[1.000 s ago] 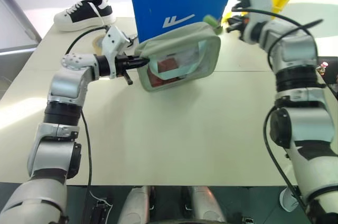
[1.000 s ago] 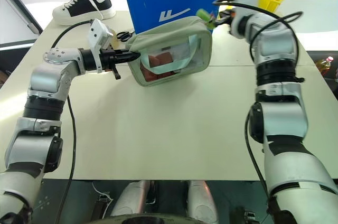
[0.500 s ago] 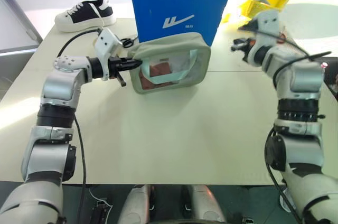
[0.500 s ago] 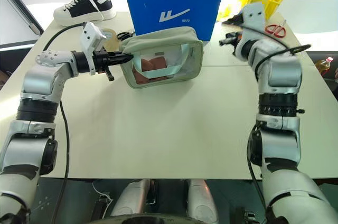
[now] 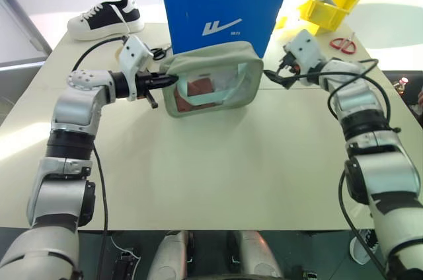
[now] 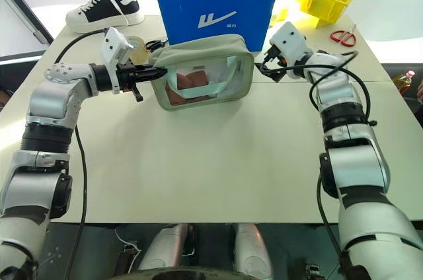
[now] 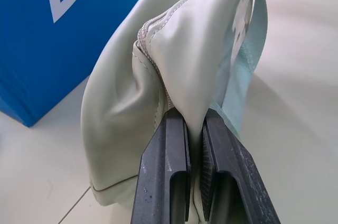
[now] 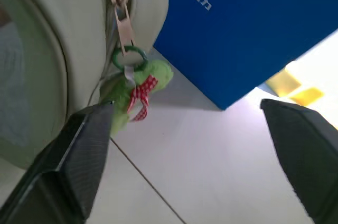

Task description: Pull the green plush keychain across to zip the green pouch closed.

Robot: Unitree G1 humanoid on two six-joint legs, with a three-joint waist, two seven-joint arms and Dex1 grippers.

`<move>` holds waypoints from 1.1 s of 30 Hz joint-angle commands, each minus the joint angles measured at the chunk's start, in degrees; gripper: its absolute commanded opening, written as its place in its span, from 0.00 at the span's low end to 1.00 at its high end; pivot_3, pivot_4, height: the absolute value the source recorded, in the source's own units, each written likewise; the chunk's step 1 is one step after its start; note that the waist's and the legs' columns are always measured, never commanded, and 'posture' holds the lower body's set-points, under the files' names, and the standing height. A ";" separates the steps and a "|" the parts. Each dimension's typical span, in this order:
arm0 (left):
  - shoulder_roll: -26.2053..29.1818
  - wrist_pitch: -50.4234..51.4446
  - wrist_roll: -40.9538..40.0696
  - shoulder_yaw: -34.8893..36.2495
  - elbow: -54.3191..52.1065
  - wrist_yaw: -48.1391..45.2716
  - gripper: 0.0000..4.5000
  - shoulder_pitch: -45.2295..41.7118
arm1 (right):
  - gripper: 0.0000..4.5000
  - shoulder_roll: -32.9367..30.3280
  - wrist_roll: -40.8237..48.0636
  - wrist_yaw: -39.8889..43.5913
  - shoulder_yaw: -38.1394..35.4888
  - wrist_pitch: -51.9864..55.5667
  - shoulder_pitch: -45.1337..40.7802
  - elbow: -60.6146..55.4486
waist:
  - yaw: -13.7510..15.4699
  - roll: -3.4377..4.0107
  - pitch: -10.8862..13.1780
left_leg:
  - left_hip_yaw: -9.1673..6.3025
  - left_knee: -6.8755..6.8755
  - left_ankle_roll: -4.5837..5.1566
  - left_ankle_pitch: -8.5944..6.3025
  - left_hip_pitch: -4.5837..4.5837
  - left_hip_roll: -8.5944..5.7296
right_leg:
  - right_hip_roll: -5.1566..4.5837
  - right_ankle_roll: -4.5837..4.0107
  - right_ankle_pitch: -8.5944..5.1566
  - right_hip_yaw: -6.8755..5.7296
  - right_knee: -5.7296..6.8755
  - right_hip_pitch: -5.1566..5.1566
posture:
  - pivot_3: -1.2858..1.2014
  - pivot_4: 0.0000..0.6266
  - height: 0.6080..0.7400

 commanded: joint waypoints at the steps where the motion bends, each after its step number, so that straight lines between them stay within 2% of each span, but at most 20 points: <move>1: 0.20 -0.48 -0.11 0.27 -0.83 -0.37 0.00 -1.25 | 0.99 1.41 -3.30 2.21 2.27 -7.66 -3.37 6.38 | 0.00 0.00 0.00 | 0.00 0.03 0.00 0.00 0.00 0.00 | 0.00 0.00 0.00 0.00 0.00 0.01 | 0.52 0.24 1.00; 5: 0.23 -0.51 -0.06 0.33 -0.72 -0.42 0.00 -1.46 | 0.99 2.53 -9.02 2.27 6.49 -16.51 -5.64 11.35 | -0.12 0.00 0.00 | 0.00 0.13 -0.01 0.00 0.00 0.01 | 0.00 0.00 0.00 0.00 0.02 0.05 | 0.52 0.24 1.00; 10: 0.12 -0.58 0.02 0.32 -0.39 -0.46 0.00 -1.86 | 0.99 4.61 -14.25 -0.59 9.63 -22.56 -8.53 15.81 | -0.23 0.00 0.00 | 0.00 0.18 -0.06 0.04 0.01 0.04 | 0.01 0.00 0.00 0.00 0.08 0.06 | 0.52 0.24 1.00; 16: -0.15 -0.74 0.23 0.29 -0.06 -0.37 0.00 -2.19 | 0.99 7.84 -13.18 0.35 6.91 -22.44 -10.63 18.52 | -0.27 0.00 0.00 | 0.00 0.21 -0.31 0.18 0.02 0.05 | 0.01 0.00 0.00 0.00 0.10 0.07 | 0.52 0.24 1.00; 21: -0.37 -0.65 0.38 0.55 -0.31 -0.13 0.00 -2.16 | 0.99 8.04 -12.44 1.69 4.79 -20.44 -10.63 19.22 | -0.30 0.00 0.00 | 0.00 0.22 -0.31 0.18 0.02 0.05 | 0.01 0.00 0.00 0.00 0.12 0.07 | 0.52 0.24 1.00; 24: -0.38 -0.67 0.44 0.70 -0.47 -0.11 0.00 -1.94 | 0.79 7.21 -12.87 1.40 4.28 -19.48 -10.18 19.29 | -0.26 0.00 0.00 | 0.00 0.23 -0.31 0.18 0.02 0.05 | 0.01 0.00 0.00 0.00 0.13 0.07 | 0.52 0.24 1.00; 30: -0.53 -0.87 0.53 0.71 -0.28 -0.01 0.00 -1.84 | 0.08 4.59 -12.70 0.49 3.45 -19.56 -8.82 18.62 | -0.07 0.00 0.00 | 0.00 0.24 -0.31 0.18 0.01 0.04 | -0.01 0.00 0.00 0.00 0.12 0.08 | 0.52 0.24 1.00; 31: -0.57 -0.94 0.57 0.72 -0.19 -0.05 0.00 -1.87 | 0.01 4.21 -12.65 0.64 3.32 -19.78 -8.51 18.42 | -0.06 0.00 0.00 | 0.00 0.24 -0.31 0.18 0.01 0.05 | 0.00 0.00 0.00 0.00 0.12 0.08 | 0.52 0.24 1.00; 33: -0.64 -1.23 0.69 0.71 0.25 -0.15 0.00 -2.02 | 0.01 3.15 -12.56 0.24 3.06 -19.95 -7.77 17.85 | 0.03 0.00 0.00 | 0.00 0.25 -0.31 0.18 0.01 0.04 | 0.00 0.00 0.00 0.00 0.12 0.09 | 0.52 0.24 1.00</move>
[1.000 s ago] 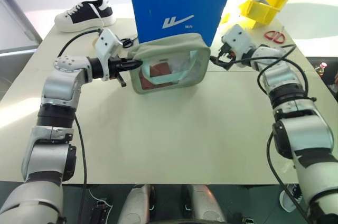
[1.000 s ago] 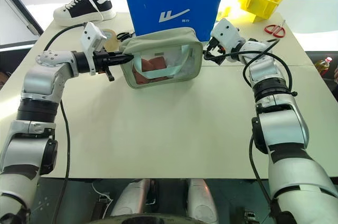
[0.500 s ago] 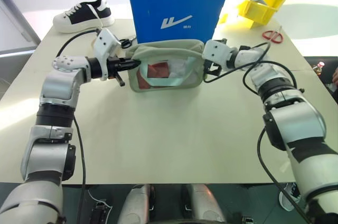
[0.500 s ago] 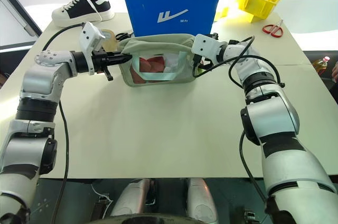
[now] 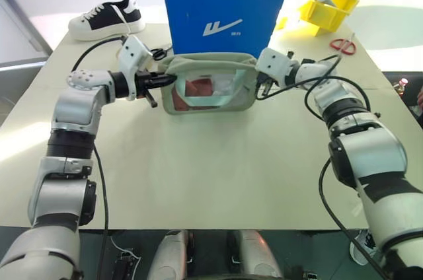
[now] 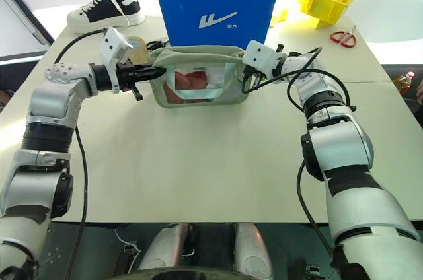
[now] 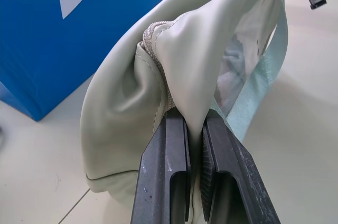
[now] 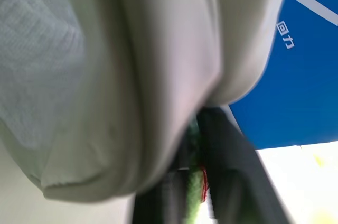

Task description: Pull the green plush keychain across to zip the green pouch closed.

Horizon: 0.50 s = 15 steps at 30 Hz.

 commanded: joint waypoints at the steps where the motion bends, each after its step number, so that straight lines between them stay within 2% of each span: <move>1: -0.08 -1.13 -0.30 0.15 -0.60 -0.47 0.00 -1.75 | 0.01 -1.58 1.13 -0.33 -1.35 -1.09 0.51 -2.54 | 0.12 0.00 0.00 | 0.00 0.01 0.00 0.00 0.00 0.00 | 0.00 0.00 0.00 0.00 0.00 0.01 | 0.52 0.24 1.00; 6: 0.00 -1.15 -0.26 0.27 -0.60 -0.63 0.00 -1.54 | 0.01 -5.65 2.15 -3.15 -3.29 1.24 2.58 -5.15 | 0.45 0.00 0.00 | -0.01 0.04 0.00 0.00 -0.02 -0.01 | -0.01 0.03 0.02 0.00 -0.01 0.02 | 0.52 0.24 1.00; 11: 0.30 -1.14 -0.31 0.39 -0.77 -0.86 0.00 -1.04 | 0.01 -9.03 4.60 -0.43 -4.74 3.05 7.02 -10.48 | 0.25 0.00 0.00 | -0.01 0.04 0.02 -0.01 -0.02 -0.01 | -0.02 0.03 0.02 0.00 -0.04 0.04 | 0.52 0.24 1.00; 15: 0.29 -1.17 -0.28 0.29 -0.70 -1.08 0.00 -1.04 | 0.01 -9.19 7.10 3.59 -5.18 5.99 14.50 -19.91 | 0.30 0.00 0.00 | -0.01 0.08 0.04 -0.02 -0.02 -0.01 | -0.01 0.04 0.02 0.00 -0.03 0.05 | 0.52 0.24 1.00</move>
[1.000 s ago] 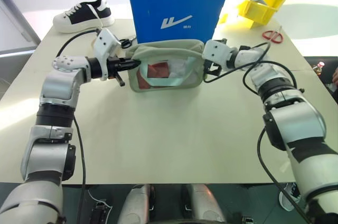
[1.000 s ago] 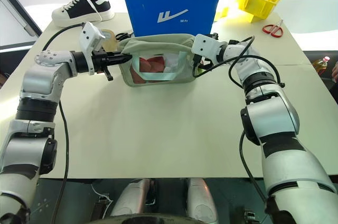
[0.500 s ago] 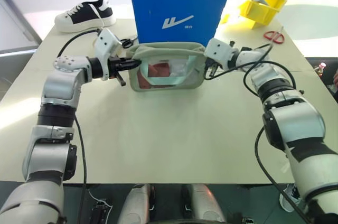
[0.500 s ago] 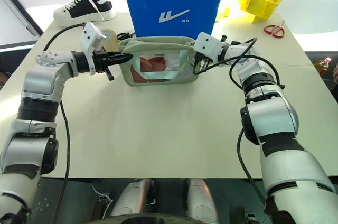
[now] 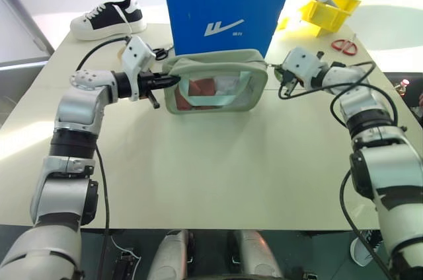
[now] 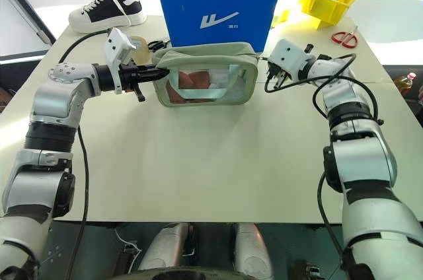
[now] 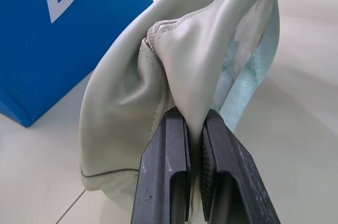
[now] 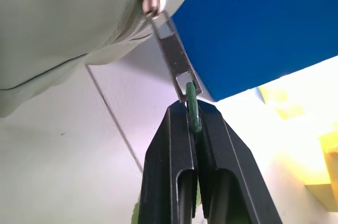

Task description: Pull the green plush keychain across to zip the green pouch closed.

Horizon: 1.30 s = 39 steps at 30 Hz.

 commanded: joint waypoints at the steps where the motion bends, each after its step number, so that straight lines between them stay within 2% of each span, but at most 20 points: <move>1: 0.78 -0.70 -0.28 0.70 -0.85 -0.18 0.00 -0.77 | 0.01 -1.17 3.08 2.99 -1.44 3.53 5.54 -9.31 | 0.03 0.00 0.00 | 0.00 0.00 0.04 -0.02 0.00 0.00 | 0.00 0.00 0.00 0.00 0.00 0.01 | 0.52 0.24 1.00; 4: 0.93 -0.27 -0.46 0.58 -1.08 -0.62 0.00 -0.93 | 0.01 -0.72 4.55 4.76 -1.13 7.89 11.97 -19.56 | 0.03 0.00 0.00 | -0.02 0.04 0.29 -0.17 0.00 0.00 | 0.00 0.01 0.01 0.00 0.01 0.03 | 0.52 0.24 1.00; 8: 1.15 0.58 -0.86 0.54 -1.46 -1.44 0.00 -0.96 | 0.01 -0.65 5.59 4.39 -1.84 13.45 13.94 -25.72 | 0.04 0.00 0.00 | -0.02 0.12 0.30 -0.18 0.00 0.00 | 0.00 0.05 0.03 0.00 0.03 0.03 | 0.52 0.24 1.00; 16: 1.02 3.31 -1.93 0.00 -4.23 -3.40 0.00 0.27 | 0.01 6.20 -4.79 -10.70 5.38 10.40 8.29 -8.90 | -0.01 -0.02 -0.01 | -0.02 0.14 0.30 -0.18 0.03 0.00 | 0.01 0.06 0.03 0.00 0.03 0.08 | 0.52 0.24 1.00; 20: 1.01 3.48 -1.96 0.23 -4.75 -3.00 0.00 0.54 | 0.01 7.57 -7.08 -14.01 7.43 8.01 5.04 -2.74 | -0.02 -0.03 -0.01 | -0.01 0.16 0.28 -0.16 0.03 0.00 | 0.01 0.06 0.03 -0.01 0.02 0.09 | 0.52 0.24 1.00; 25: 1.41 3.51 -2.10 0.78 -5.65 -2.51 0.00 1.54 | 0.01 8.11 -3.59 -9.99 5.46 6.90 4.71 -2.72 | -0.05 -0.02 -0.01 | -0.02 0.16 0.27 -0.16 0.04 0.00 | 0.01 0.06 0.04 -0.01 0.02 0.12 | 0.52 0.24 1.00; 28: 1.59 3.49 -2.17 1.04 -6.02 -2.30 0.00 2.02 | 0.01 7.50 3.44 -2.41 0.83 11.18 5.02 -6.47 | -0.01 -0.02 -0.01 | -0.02 0.16 0.30 -0.17 0.04 0.00 | 0.01 0.07 0.04 -0.01 0.02 0.14 | 0.52 0.24 1.00; 31: 1.55 3.36 -2.19 1.06 -6.08 -2.12 0.00 2.21 | 0.21 5.65 10.39 5.59 -3.71 18.75 4.96 -11.86 | 0.02 -0.02 -0.01 | -0.02 0.16 0.31 -0.18 0.04 0.00 | 0.01 0.08 0.05 -0.01 0.02 0.14 | 0.52 0.24 1.00; 32: 1.50 3.32 -2.20 1.07 -6.06 -2.05 0.00 2.25 | 0.31 4.80 11.68 7.16 -4.67 20.84 5.04 -13.58 | 0.04 -0.02 -0.01 | -0.02 0.16 0.32 -0.18 0.04 0.00 | 0.01 0.08 0.05 -0.01 0.01 0.14 | 0.52 0.24 1.00; 34: 1.39 3.21 -2.20 1.04 -6.01 -1.97 0.00 2.27 | 0.52 2.78 13.75 9.61 -6.33 25.06 5.26 -16.88 | 0.01 -0.02 -0.01 | -0.03 0.16 0.33 -0.19 0.04 0.00 | 0.00 0.08 0.05 -0.01 0.01 0.14 | 0.52 0.24 1.00; 38: 1.30 2.85 -2.12 0.93 -5.60 -2.07 0.00 2.13 | 0.99 -3.40 17.69 16.73 -8.55 33.90 6.99 -24.24 | 0.04 -0.02 -0.01 | -0.05 0.16 0.41 -0.24 0.04 0.00 | 0.00 0.08 0.05 -0.01 0.00 0.13 | 0.52 0.24 1.00; 39: 1.37 2.68 -1.96 0.79 -5.36 -2.19 0.00 2.04 | 1.00 -5.67 18.87 20.11 -8.69 35.94 8.22 -26.61 | 0.12 -0.02 -0.01 | -0.05 0.16 0.41 -0.24 0.04 0.00 | 0.00 0.08 0.05 -0.01 0.00 0.13 | 0.52 0.24 1.00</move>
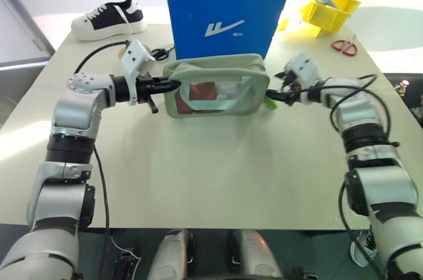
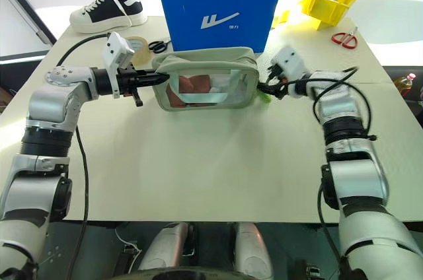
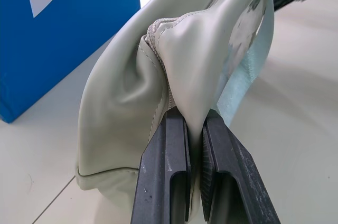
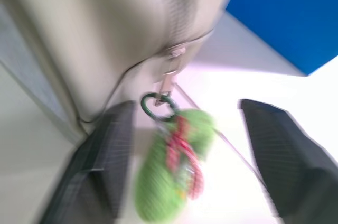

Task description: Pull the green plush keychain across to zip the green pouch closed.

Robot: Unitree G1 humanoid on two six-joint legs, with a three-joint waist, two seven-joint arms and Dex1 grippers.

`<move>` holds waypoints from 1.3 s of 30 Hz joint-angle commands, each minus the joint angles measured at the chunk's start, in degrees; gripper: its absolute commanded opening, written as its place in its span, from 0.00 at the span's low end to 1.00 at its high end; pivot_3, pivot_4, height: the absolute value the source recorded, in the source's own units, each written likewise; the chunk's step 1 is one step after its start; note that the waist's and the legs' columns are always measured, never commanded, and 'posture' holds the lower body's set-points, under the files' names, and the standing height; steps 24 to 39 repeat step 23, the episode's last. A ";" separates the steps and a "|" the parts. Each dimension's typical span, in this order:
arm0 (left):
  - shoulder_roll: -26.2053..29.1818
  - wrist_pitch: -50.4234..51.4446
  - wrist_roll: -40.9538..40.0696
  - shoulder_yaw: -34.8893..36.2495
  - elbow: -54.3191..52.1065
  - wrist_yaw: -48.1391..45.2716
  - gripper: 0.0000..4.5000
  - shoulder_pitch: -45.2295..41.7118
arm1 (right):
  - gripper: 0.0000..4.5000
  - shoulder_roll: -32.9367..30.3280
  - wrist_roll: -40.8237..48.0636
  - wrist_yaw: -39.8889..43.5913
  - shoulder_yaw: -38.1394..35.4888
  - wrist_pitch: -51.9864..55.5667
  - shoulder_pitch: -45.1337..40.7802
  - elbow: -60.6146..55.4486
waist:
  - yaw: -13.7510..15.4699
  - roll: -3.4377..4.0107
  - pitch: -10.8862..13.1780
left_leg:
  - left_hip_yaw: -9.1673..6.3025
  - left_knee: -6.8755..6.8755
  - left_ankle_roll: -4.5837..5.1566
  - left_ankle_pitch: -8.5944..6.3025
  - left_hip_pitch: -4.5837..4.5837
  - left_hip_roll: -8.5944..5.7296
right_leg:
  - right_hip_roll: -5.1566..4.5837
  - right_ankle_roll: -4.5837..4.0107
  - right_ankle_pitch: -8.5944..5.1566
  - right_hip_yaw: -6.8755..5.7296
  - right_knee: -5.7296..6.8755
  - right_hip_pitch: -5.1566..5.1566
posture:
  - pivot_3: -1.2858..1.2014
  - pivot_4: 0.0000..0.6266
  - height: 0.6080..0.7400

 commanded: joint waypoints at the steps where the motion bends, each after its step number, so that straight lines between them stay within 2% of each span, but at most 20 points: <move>1: 0.48 -0.78 -0.48 0.30 -0.60 -0.30 0.00 -0.42 | 1.00 -6.38 4.94 9.43 -2.21 7.37 2.75 -8.57 | 0.19 0.00 0.00 | 0.00 0.00 0.01 -0.01 -0.01 0.00 | 0.00 0.00 0.00 0.00 -0.01 0.00 | 0.52 0.24 1.00; 5: 0.49 0.20 -0.82 0.34 -0.15 -0.53 0.00 -1.06 | 1.00 -10.18 14.41 16.59 -5.25 20.68 6.53 -19.34 | -0.05 0.00 0.00 | 0.00 0.00 0.06 -0.04 -0.01 0.00 | -0.01 0.00 0.00 0.00 -0.07 0.02 | 0.52 0.24 1.00; 7: 0.44 1.30 -1.81 0.93 0.03 -0.90 0.18 -1.59 | 1.00 -10.51 19.08 17.81 -6.82 27.47 8.07 -24.65 | -0.16 0.02 -0.01 | 0.00 0.00 0.06 -0.03 0.01 0.03 | 0.00 0.00 0.00 0.01 -0.04 0.01 | 0.52 0.24 1.00; 9: 0.65 1.91 -2.66 1.27 0.14 -1.77 0.33 -2.02 | 1.00 -9.74 20.47 15.92 -7.57 29.64 9.66 -28.23 | -0.06 0.02 -0.01 | -0.01 0.00 0.06 -0.03 0.03 0.05 | 0.00 -0.01 0.01 0.00 -0.03 0.01 | 0.52 0.24 1.00; 14: 1.79 2.74 -3.55 1.49 0.27 -3.26 0.90 -2.26 | 1.00 -7.39 20.90 10.15 -7.89 30.24 11.30 -30.81 | 0.24 0.01 -0.01 | -0.02 0.00 0.05 -0.04 0.00 0.04 | -0.04 -0.01 0.01 0.00 -0.06 0.01 | 0.52 0.24 1.00; 15: 2.47 3.95 -4.23 1.81 -0.86 -3.64 0.99 -1.84 | 1.00 -7.15 21.12 9.40 -8.05 30.36 11.45 -31.10 | 0.27 0.01 -0.01 | -0.02 0.00 0.05 -0.04 0.00 0.04 | -0.04 -0.01 0.01 0.00 -0.06 0.01 | 0.52 0.24 1.00; 19: 6.40 9.66 -5.47 4.88 -5.58 -0.48 0.99 0.45 | 1.00 -7.31 22.65 7.46 -8.98 31.61 13.26 -34.31 | 0.12 0.01 -0.01 | -0.02 0.00 0.07 -0.05 -0.09 0.03 | -0.06 -0.01 0.01 0.00 -0.08 -0.09 | 0.52 0.24 1.00; 23: 11.49 14.11 -8.65 10.84 -14.10 1.47 0.99 7.46 | 1.00 -7.96 25.08 5.05 -11.37 34.03 16.58 -39.48 | -0.20 0.02 -0.01 | -0.03 -0.06 0.07 -0.05 -0.09 0.04 | -0.06 -0.01 0.01 0.01 -0.08 -0.12 | 0.52 0.24 1.00; 39: 11.49 14.11 -8.65 10.84 -14.10 1.47 0.99 7.46 | 1.00 -7.96 25.08 5.05 -11.37 34.03 16.58 -39.48 | -0.20 0.02 -0.01 | -0.03 -0.06 0.07 -0.05 -0.09 0.04 | -0.06 -0.01 0.01 0.01 -0.08 -0.12 | 0.52 0.24 1.00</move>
